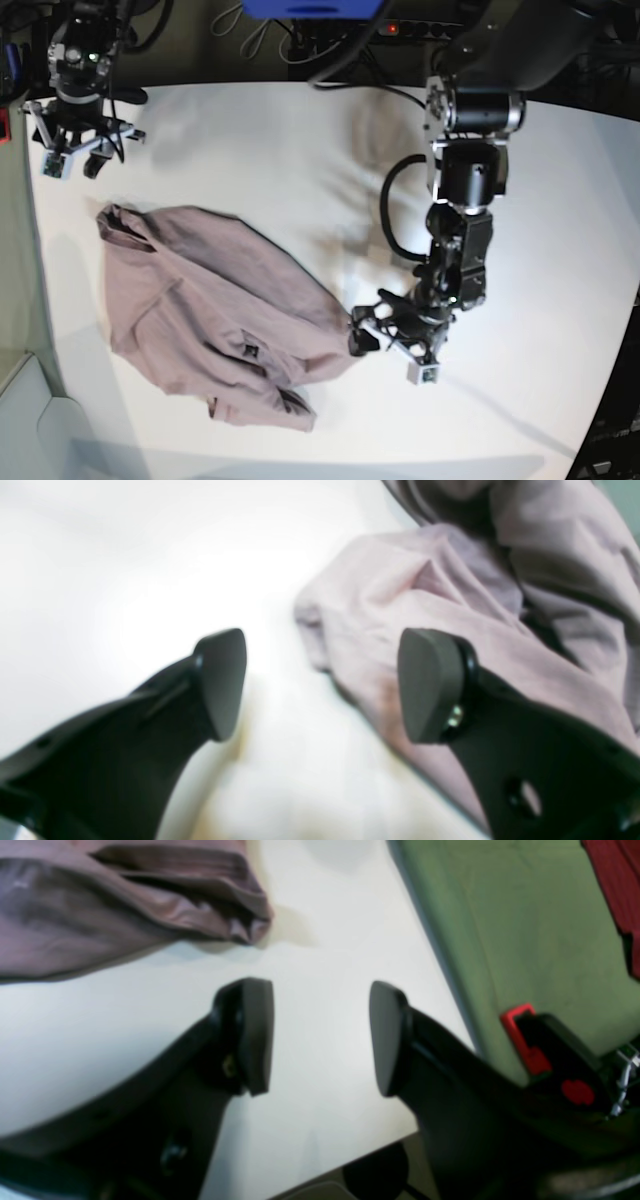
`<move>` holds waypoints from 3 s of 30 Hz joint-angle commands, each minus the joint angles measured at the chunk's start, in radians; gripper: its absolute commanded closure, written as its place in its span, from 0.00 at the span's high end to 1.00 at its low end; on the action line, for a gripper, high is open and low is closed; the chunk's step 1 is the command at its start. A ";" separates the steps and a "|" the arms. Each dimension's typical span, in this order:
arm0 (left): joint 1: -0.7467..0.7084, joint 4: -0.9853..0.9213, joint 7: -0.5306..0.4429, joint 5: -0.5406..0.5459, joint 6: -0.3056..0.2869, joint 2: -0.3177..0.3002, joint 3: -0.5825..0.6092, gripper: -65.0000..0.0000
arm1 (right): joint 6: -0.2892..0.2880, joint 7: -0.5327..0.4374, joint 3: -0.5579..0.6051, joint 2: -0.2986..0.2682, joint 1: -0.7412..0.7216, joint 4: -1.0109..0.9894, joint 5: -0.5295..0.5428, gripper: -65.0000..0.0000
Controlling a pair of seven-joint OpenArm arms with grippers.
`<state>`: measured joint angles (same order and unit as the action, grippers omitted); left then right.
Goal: Layout the t-shirt on the table in an organized manner, then fold the t-shirt properly
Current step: 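Grasp a t-shirt edge with the left gripper and pull it away from the right gripper, then grasp the t-shirt hem with the right gripper while the left holds its edge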
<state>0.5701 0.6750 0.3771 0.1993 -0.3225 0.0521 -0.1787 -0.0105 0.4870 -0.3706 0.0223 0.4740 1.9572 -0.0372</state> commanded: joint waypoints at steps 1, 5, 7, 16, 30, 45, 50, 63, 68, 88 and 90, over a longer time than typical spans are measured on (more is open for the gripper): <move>0.063 -0.033 -0.062 0.013 -0.013 0.012 0.003 0.71 | 0.001 -0.017 -0.005 -0.005 0.007 0.018 -0.002 0.48; 0.113 -0.165 -0.152 0.012 -0.013 0.048 0.005 0.71 | 0.001 -0.017 -0.006 -0.005 0.030 0.020 -0.003 0.48; 0.120 -0.186 -0.180 0.012 -0.013 0.051 0.005 0.71 | 0.001 -0.017 -0.006 -0.005 0.036 0.020 -0.003 0.48; 0.093 -0.194 -0.206 0.012 -0.011 0.062 0.006 0.71 | 0.001 -0.017 -0.008 -0.005 0.042 0.020 -0.003 0.48; 0.043 -0.231 -0.277 -0.119 0.122 0.056 0.005 0.71 | 0.001 -0.017 -0.008 -0.005 0.039 0.017 -0.003 0.48; 0.069 -0.295 -0.277 -0.123 0.130 0.078 0.005 0.00 | 0.001 -0.017 -0.009 -0.005 0.062 0.012 -0.002 0.48; 0.064 -0.258 -0.270 -0.114 0.130 0.078 0.000 0.00 | 0.001 -0.017 -0.009 -0.005 0.064 0.012 -0.002 0.48; -0.408 0.892 0.248 0.078 0.125 -0.087 -0.009 0.00 | 0.001 -0.018 -0.008 -0.005 0.025 0.018 0.000 0.48; -0.666 1.155 0.256 0.191 0.121 -0.174 -0.146 0.00 | 0.001 -0.018 -0.001 -0.005 -0.018 0.018 0.000 0.48; -0.970 1.058 0.254 0.374 -0.005 -0.180 -0.539 0.00 | -0.003 -0.017 0.597 -0.002 -0.189 0.029 0.000 0.68; -0.977 1.060 0.254 0.369 -0.007 -0.171 -0.540 0.00 | -0.001 -0.017 0.646 -0.002 -0.245 0.006 -0.002 0.68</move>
<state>-0.4088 1.7191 0.6548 0.5522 -0.3187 -0.1070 -0.7124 -0.0135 0.4911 0.2810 0.0200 0.2340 1.9503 -0.0364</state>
